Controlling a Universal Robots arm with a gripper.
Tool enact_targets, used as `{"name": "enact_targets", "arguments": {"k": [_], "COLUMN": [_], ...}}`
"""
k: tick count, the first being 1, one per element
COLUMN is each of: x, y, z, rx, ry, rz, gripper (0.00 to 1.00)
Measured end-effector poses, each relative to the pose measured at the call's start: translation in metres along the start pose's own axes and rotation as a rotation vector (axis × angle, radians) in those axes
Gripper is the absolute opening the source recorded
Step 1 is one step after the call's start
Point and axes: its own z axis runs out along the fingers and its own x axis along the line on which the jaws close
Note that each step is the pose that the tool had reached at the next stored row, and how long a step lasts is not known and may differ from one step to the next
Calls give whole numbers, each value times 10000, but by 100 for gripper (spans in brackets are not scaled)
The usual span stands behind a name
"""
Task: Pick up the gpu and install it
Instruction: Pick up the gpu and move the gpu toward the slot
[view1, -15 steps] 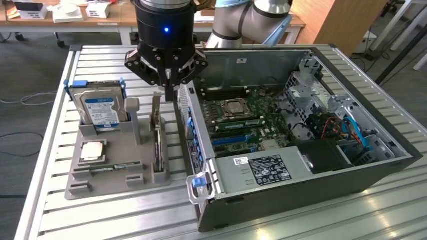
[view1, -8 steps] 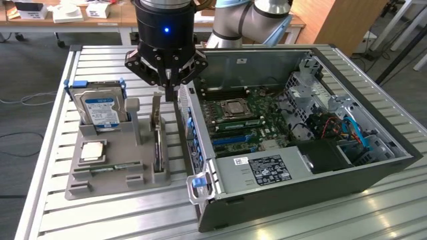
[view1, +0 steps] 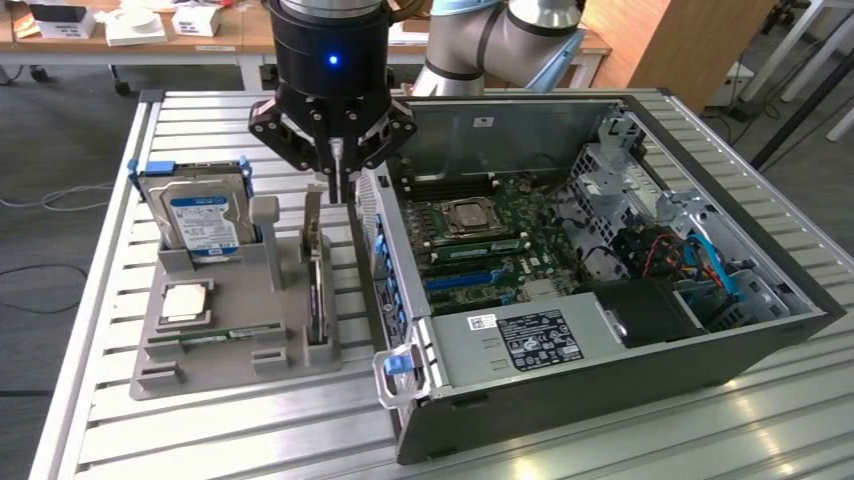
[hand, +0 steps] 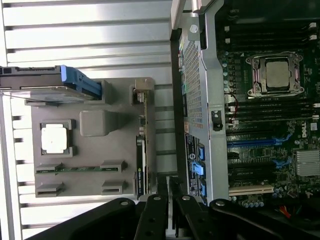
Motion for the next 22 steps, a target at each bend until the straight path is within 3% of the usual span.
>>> {"name": "enact_targets", "arguments": {"k": [6,17,22], "x": [0,2,133], "y": [0,-3,-14], "z": [0,56,65], "rx": [0,1,-2], "ry": [0,1,-14], "rz": [0,0,0], "gripper": [36,36,36]}}
